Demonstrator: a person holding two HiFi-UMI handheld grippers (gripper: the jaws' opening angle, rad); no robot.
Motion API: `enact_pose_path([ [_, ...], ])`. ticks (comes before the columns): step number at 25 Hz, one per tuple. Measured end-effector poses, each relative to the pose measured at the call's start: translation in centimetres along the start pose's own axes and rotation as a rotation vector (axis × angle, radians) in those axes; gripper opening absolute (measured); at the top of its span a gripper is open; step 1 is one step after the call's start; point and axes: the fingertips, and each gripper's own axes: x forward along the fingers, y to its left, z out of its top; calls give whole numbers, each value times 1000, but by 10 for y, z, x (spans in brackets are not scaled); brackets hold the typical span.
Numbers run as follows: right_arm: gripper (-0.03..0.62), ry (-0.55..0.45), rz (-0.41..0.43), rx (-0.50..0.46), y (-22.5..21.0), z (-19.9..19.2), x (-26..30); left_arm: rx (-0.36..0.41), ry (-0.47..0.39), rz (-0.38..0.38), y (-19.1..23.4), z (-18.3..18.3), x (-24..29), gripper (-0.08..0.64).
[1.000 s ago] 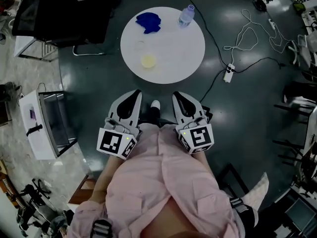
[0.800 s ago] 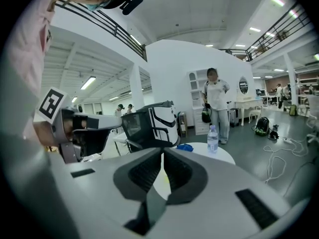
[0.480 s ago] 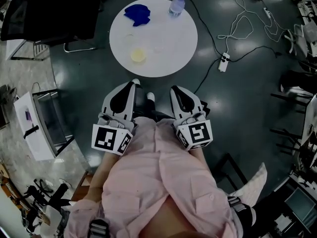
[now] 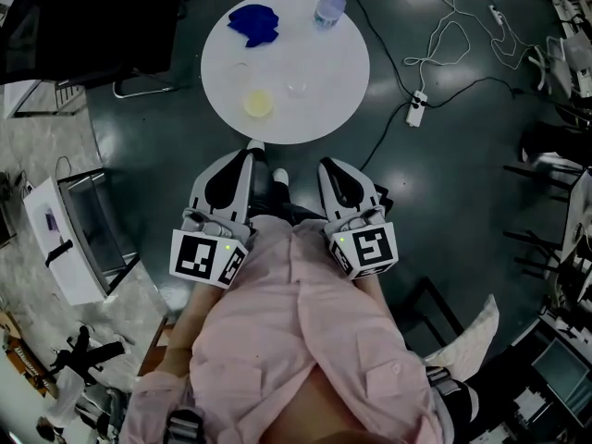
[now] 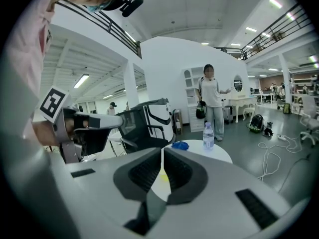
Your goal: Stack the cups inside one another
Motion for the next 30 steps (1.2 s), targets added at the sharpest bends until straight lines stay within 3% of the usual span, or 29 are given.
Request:
enact_pose_path([
  [13, 35, 36, -54, -30, -3, 28, 49, -72, -19, -37, 54, 29, 30, 9],
  [30, 35, -16, -128, -35, 18, 60, 94, -82, -57, -83, 113, 64, 36, 9],
])
